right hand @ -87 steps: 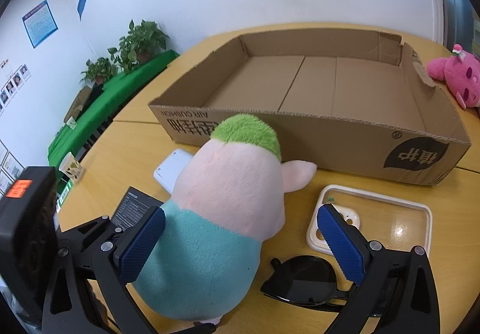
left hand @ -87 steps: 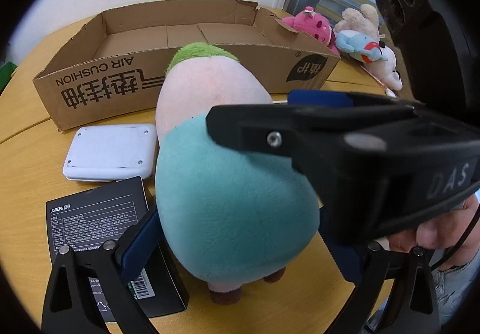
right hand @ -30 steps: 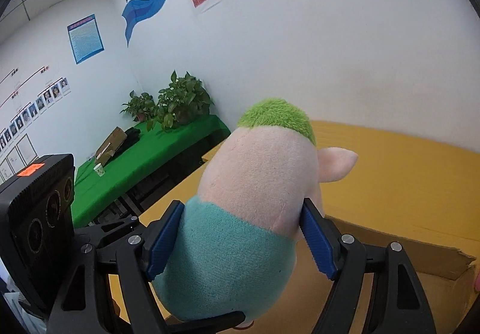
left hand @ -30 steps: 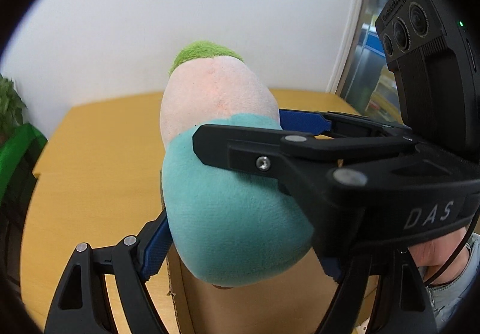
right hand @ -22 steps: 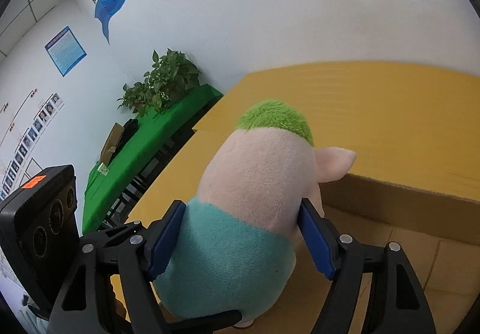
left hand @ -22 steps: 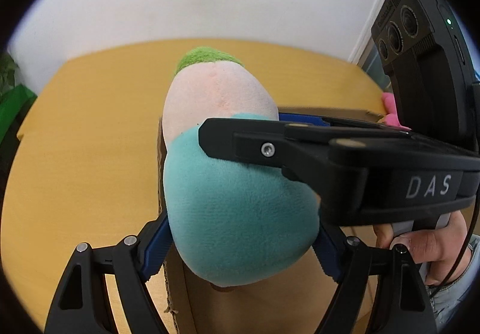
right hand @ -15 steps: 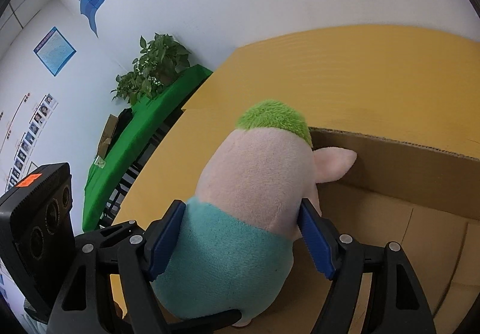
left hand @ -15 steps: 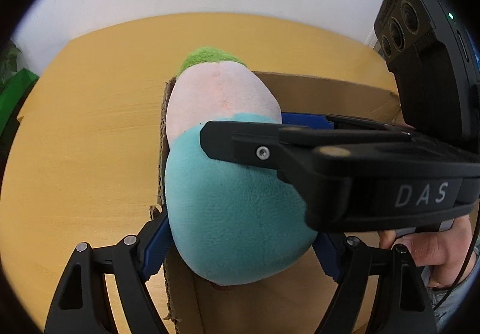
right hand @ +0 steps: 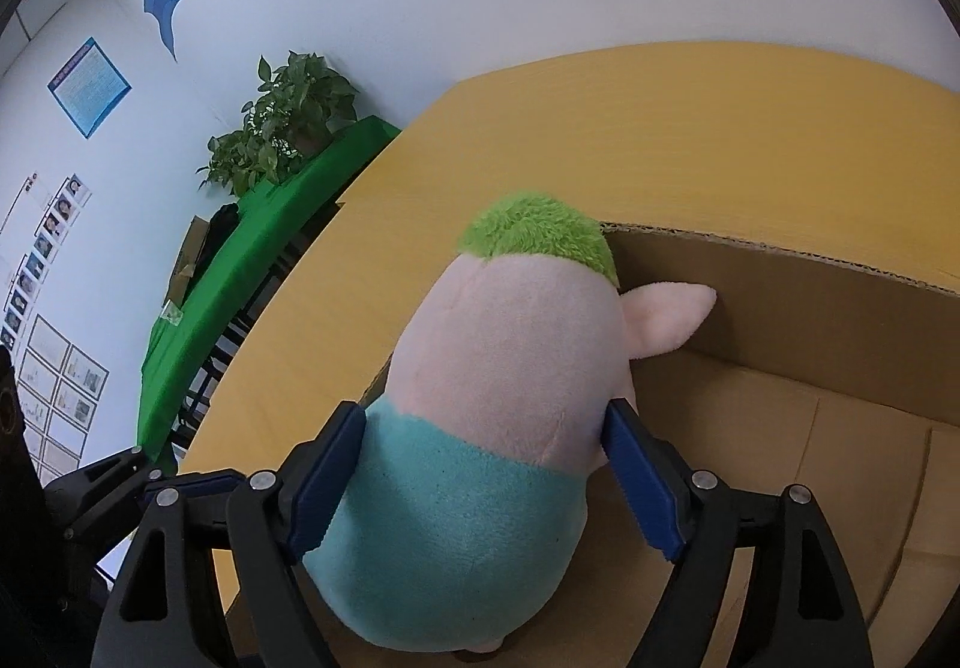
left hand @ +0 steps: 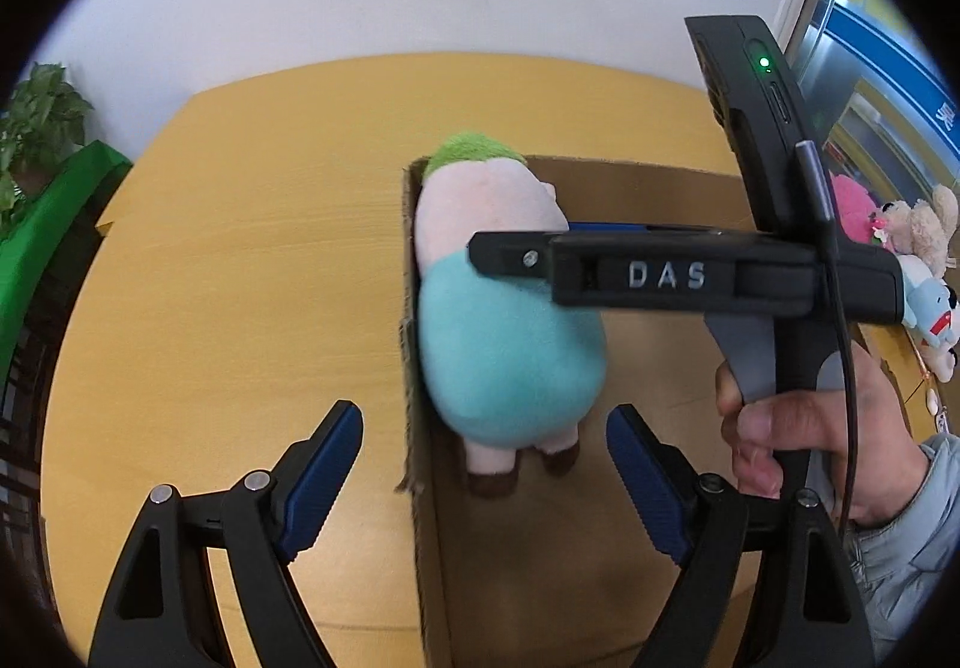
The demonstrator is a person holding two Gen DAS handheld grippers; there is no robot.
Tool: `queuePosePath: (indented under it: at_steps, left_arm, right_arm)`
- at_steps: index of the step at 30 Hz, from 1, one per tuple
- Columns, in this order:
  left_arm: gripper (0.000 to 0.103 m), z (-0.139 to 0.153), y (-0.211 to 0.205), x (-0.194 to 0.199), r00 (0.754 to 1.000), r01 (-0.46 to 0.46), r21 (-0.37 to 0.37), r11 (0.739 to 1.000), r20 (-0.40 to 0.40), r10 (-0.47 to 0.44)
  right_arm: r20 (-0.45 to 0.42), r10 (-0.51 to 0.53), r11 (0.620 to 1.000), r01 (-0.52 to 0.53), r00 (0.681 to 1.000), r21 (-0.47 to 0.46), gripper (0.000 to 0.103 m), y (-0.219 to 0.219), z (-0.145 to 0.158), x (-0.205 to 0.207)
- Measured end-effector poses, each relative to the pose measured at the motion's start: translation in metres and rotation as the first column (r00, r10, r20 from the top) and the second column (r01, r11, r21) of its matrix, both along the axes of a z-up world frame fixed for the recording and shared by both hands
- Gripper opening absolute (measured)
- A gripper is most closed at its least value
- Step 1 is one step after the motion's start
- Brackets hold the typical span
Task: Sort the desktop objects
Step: 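Lower the plush pig into the box and open both grippers, then move both grippers toward the black sunglasses on the table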
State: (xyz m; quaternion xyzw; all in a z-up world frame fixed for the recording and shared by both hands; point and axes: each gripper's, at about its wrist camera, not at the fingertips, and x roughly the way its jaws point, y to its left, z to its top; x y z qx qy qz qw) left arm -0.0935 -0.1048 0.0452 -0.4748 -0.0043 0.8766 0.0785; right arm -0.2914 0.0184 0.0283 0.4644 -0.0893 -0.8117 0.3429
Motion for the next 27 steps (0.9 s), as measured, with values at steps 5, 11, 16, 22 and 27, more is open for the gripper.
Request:
queuePosePath:
  at_steps: [5,11,16,22,27]
  left_arm:
    - [0.085,0.035,-0.023,0.030,0.995,-0.016,0.037,0.999,-0.093,0.019]
    - [0.085,0.063,0.005,0.072,0.973,0.006,0.064,0.998,-0.230,0.009]
    - [0.088,0.065,0.051,0.091,0.961,0.034,0.039,0.999,-0.276,-0.022]
    - [0.088,0.048,0.066,0.122,0.962,0.059,0.014,0.998,-0.270,-0.053]
    - [0.088,0.053,0.082,0.152,0.953,0.067,0.014,0.998,-0.297,-0.060]
  right_arm:
    - [-0.117,-0.026,0.999,0.022,0.993,-0.030,0.092,0.016,0.062,0.045]
    - [-0.294,-0.078,0.991,0.106,0.953,0.078,0.103,0.056,0.130,0.142]
    - [-0.349,-0.135,0.970,0.195,0.927,0.143,0.103,0.109,0.136,0.227]
    - [-0.380,-0.183,0.945,0.269,0.907,0.185,0.103,0.165,0.120,0.303]
    - [-0.363,-0.205,0.942,0.283,0.909,0.178,0.103,0.199,0.109,0.334]
